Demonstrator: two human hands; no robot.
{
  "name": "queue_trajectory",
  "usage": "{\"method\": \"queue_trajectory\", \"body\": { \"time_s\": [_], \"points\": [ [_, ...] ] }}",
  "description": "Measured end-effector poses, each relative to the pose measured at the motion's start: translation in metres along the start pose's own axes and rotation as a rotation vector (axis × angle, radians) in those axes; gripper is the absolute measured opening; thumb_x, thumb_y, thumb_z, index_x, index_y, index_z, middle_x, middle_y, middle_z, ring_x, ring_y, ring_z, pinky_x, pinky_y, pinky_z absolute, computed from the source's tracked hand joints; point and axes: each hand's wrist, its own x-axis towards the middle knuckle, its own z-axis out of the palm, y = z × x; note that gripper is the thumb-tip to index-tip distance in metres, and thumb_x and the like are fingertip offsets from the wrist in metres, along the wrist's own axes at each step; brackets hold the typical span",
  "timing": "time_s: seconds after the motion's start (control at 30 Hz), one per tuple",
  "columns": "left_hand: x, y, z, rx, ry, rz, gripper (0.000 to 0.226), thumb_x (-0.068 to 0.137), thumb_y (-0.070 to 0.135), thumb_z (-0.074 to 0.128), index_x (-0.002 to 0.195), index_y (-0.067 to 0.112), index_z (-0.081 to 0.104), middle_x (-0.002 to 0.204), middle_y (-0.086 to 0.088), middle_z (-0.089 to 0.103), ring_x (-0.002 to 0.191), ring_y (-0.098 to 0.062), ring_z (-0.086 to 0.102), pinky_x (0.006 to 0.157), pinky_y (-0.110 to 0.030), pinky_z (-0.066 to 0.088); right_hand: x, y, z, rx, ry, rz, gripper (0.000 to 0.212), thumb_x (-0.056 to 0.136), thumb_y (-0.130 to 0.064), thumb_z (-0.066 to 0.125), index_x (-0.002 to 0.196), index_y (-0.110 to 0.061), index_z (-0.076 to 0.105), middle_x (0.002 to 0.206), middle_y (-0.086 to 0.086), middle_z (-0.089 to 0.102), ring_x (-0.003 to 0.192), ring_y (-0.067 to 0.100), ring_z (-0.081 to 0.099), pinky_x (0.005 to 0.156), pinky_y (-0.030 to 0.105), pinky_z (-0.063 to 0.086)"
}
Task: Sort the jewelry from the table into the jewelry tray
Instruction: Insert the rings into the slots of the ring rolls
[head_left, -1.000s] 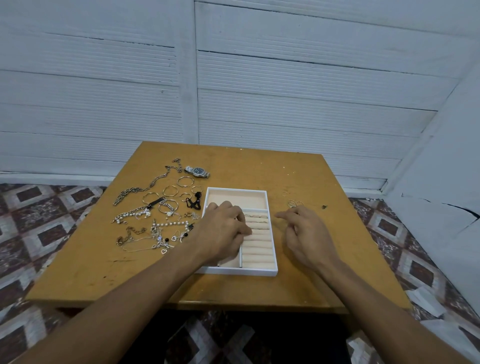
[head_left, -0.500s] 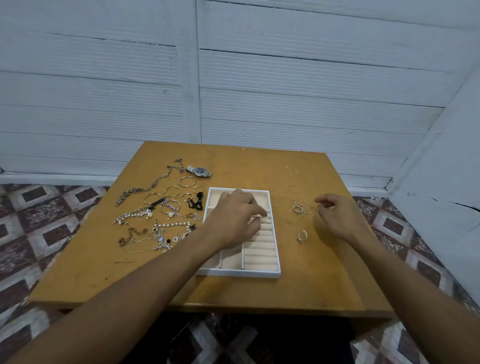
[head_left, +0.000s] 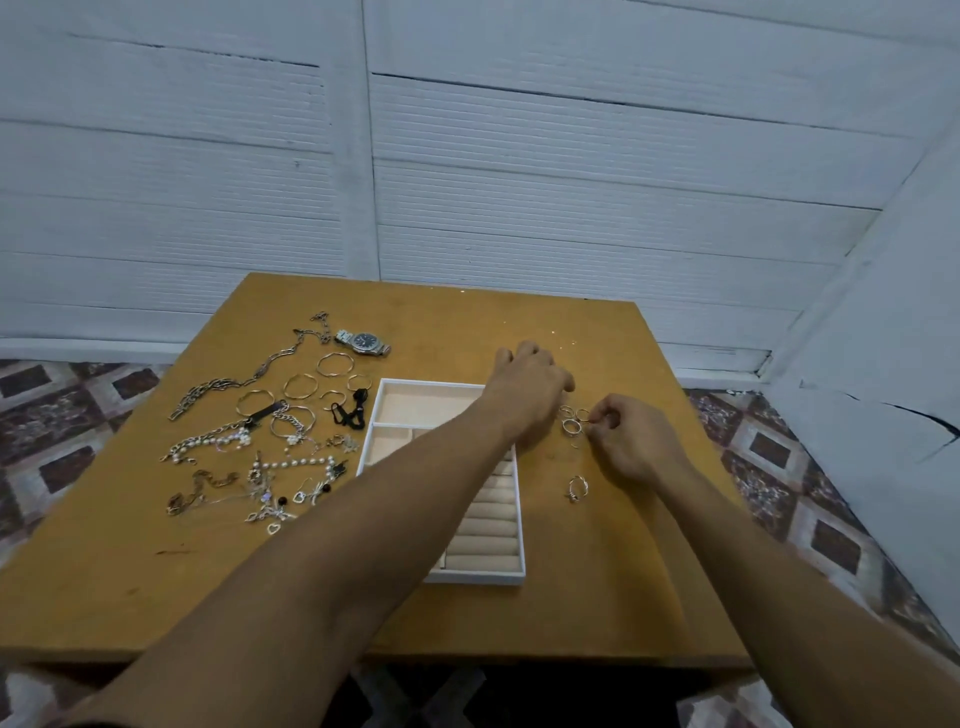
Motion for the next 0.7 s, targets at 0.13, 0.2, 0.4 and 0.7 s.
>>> {"method": "queue_trajectory", "body": {
  "time_s": [0.13, 0.2, 0.4, 0.7],
  "points": [
    [0.011, -0.001, 0.007, 0.013, -0.066, 0.010, 0.031, 0.095, 0.037, 0.050, 0.125, 0.036, 0.056, 0.133, -0.003, 0.050, 0.131, -0.025, 0.029, 0.100, -0.046, 0.025, 0.002, 0.003, 0.001, -0.007, -0.007, -0.026, 0.003, 0.088, -0.022, 0.065, 0.088, -0.019, 0.065, 0.081, 0.001, 0.067, 0.078, 0.018, 0.059, 0.058, 0.026, 0.039],
    [0.014, -0.001, 0.009, 0.011, -0.078, 0.025, 0.028, 0.095, 0.038, 0.050, 0.121, 0.037, 0.058, 0.132, -0.003, 0.050, 0.131, -0.026, 0.029, 0.100, -0.047, 0.025, 0.002, 0.003, 0.002, -0.016, -0.009, -0.033, 0.004, 0.088, -0.021, 0.064, 0.088, -0.018, 0.065, 0.082, 0.001, 0.065, 0.078, 0.018, 0.058, 0.062, 0.027, 0.039],
    [0.017, 0.003, 0.008, 0.030, -0.094, 0.044, 0.022, 0.095, 0.032, 0.050, 0.115, 0.032, 0.058, 0.130, -0.004, 0.051, 0.128, -0.026, 0.030, 0.098, -0.048, 0.025, 0.003, 0.005, 0.004, 0.012, -0.007, -0.003, 0.008, 0.089, -0.020, 0.063, 0.087, -0.015, 0.057, 0.082, 0.001, 0.060, 0.078, 0.019, 0.053, 0.061, 0.030, 0.037],
    [0.024, 0.007, 0.010, 0.021, -0.096, 0.049, 0.022, 0.095, 0.035, 0.049, 0.113, 0.030, 0.059, 0.128, -0.005, 0.052, 0.125, -0.026, 0.033, 0.098, -0.047, 0.026, -0.003, 0.005, 0.007, 0.028, 0.033, -0.048, 0.017, 0.090, -0.018, 0.061, 0.082, -0.017, 0.046, 0.078, 0.001, 0.056, 0.070, 0.018, 0.048, 0.057, 0.032, 0.034]
  ]
}}
